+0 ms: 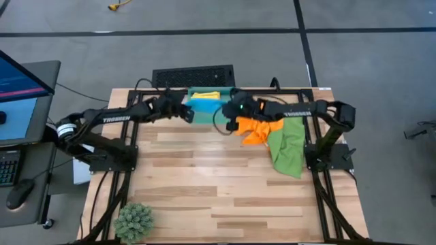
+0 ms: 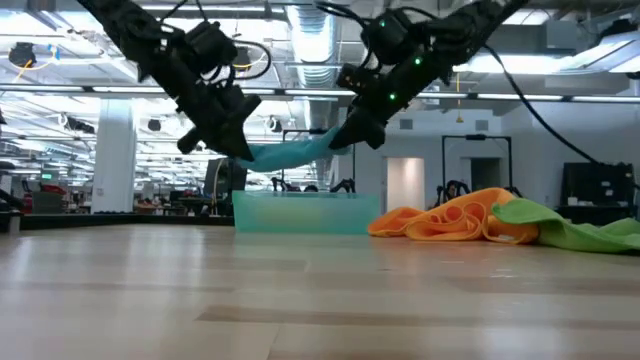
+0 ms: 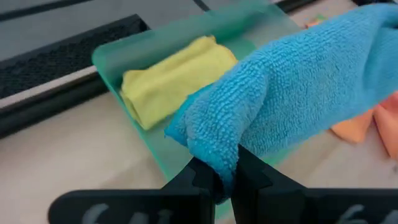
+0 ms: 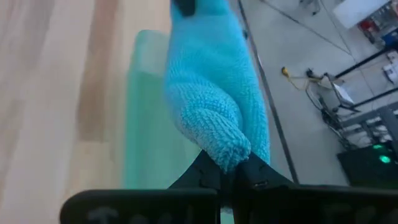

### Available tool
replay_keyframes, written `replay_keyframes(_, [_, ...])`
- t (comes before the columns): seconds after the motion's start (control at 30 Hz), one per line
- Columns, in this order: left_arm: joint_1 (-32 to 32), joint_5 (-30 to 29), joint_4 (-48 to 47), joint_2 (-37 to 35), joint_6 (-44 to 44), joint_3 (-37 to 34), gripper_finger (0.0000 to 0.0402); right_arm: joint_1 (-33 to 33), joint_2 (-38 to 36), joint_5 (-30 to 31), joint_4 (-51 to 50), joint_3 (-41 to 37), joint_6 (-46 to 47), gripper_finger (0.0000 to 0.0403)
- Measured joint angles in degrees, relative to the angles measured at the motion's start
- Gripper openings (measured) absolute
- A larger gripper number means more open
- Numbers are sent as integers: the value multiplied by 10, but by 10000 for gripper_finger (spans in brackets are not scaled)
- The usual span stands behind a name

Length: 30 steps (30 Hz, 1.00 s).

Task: Roll microfiber towels into tight, uniform cylinder then place into a basket
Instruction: Put the rolled blue microfiber towel into the green bin

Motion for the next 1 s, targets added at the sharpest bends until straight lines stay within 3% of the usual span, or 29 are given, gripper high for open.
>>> replay_keyframes(0.1, [35, 33, 39, 25, 24, 0, 11, -30, 24, -36, 34, 5, -2, 22])
replay_keyframes(0.3, [62, 96, 85, 97, 39, 12, 11, -50, 88, -43, 2, 53, -10, 22])
replay_keyframes(0.53, [58, 111, -34, 162, 70, 101, 11, -67, 121, -46, -85, 102, -25, 22])
replay_keyframes(0.7, [55, 86, -126, 180, 89, 156, 11, -92, 121, -70, -108, 104, -31, 22])
replay_keyframes(1.0, [55, 77, -139, 180, 72, 169, 11, -112, 121, -113, -114, 104, -26, 22])
